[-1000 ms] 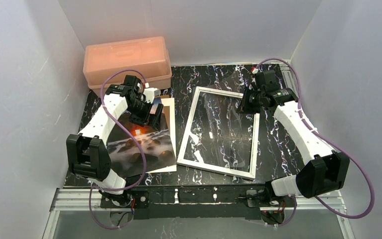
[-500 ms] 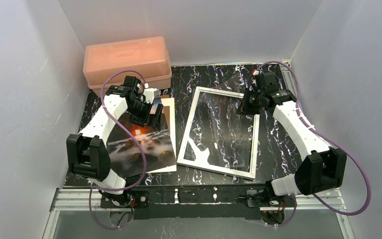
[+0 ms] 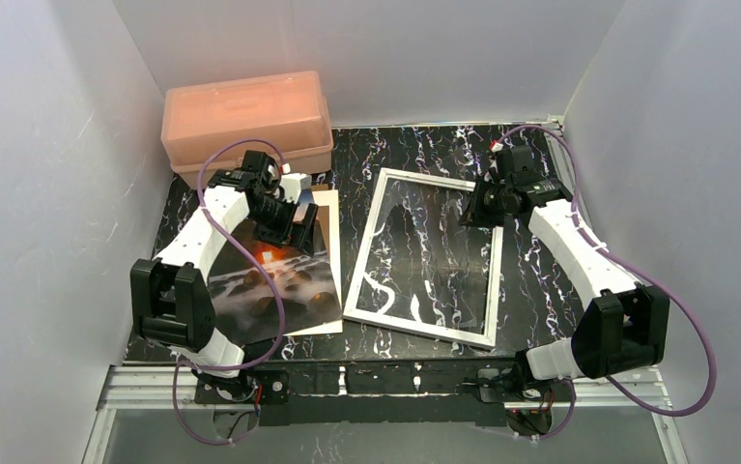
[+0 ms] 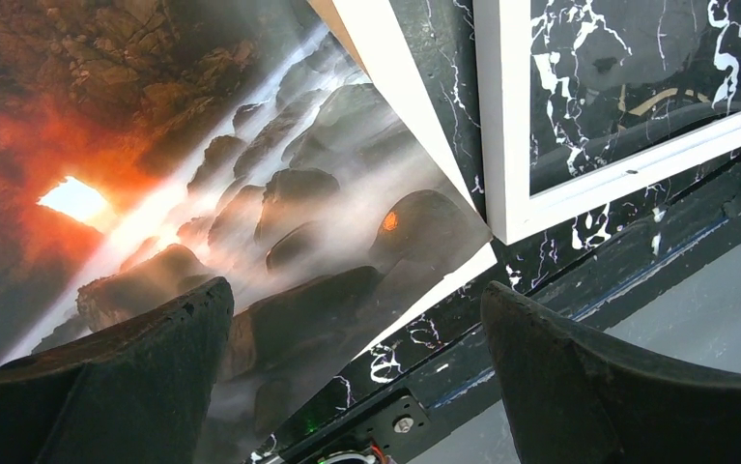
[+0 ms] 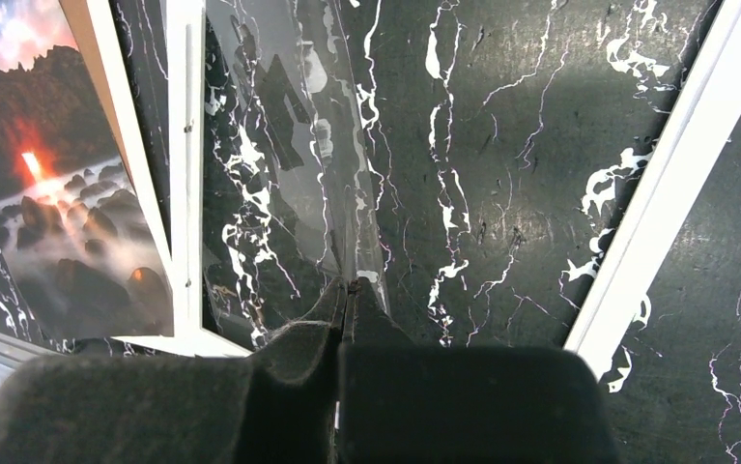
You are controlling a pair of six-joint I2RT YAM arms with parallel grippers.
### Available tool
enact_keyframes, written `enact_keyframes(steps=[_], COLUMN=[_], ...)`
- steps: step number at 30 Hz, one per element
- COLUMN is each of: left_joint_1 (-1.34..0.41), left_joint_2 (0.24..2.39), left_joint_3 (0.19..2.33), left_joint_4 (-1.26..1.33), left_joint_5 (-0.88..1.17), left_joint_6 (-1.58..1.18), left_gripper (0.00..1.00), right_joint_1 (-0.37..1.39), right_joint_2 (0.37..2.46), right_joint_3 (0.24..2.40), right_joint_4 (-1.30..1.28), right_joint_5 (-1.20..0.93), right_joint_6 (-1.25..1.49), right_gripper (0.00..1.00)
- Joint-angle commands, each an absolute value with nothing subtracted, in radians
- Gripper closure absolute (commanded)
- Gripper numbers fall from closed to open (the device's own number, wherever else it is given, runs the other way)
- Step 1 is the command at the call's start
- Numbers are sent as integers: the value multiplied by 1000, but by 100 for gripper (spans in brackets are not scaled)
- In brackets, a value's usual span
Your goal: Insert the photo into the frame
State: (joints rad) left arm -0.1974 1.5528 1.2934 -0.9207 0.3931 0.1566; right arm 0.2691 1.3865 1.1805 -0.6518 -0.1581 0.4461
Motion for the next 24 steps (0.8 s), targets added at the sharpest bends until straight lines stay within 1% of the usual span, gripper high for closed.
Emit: enact_keyframes(steps=[1, 8, 13, 17, 24], left_joint_1=[-213, -276, -308, -342, -399], left_joint_2=[1553, 1600, 1645, 1685, 1758], left_joint_3=[1268, 1249, 1258, 1264, 1271], left_joint_4=[-889, -822, -777, -727, -669], left_joint_5=[445, 450, 454, 464, 510], left_joint_6=[162, 143, 128, 114, 100], left_gripper=[2, 1, 2, 8, 23], right_joint_1=[260, 220, 194, 168, 147], right_joint_2=[1363, 1349, 1336, 1337, 1313], right_joint_3=[1170, 1129, 1058, 1041, 1090], right_joint_4=[-642, -620, -540, -508, -509], right_joint_5=[-171, -185, -247, -330, -382], right_joint_6=[453, 447, 488, 541, 585], right_gripper=[99, 99, 99, 99, 99])
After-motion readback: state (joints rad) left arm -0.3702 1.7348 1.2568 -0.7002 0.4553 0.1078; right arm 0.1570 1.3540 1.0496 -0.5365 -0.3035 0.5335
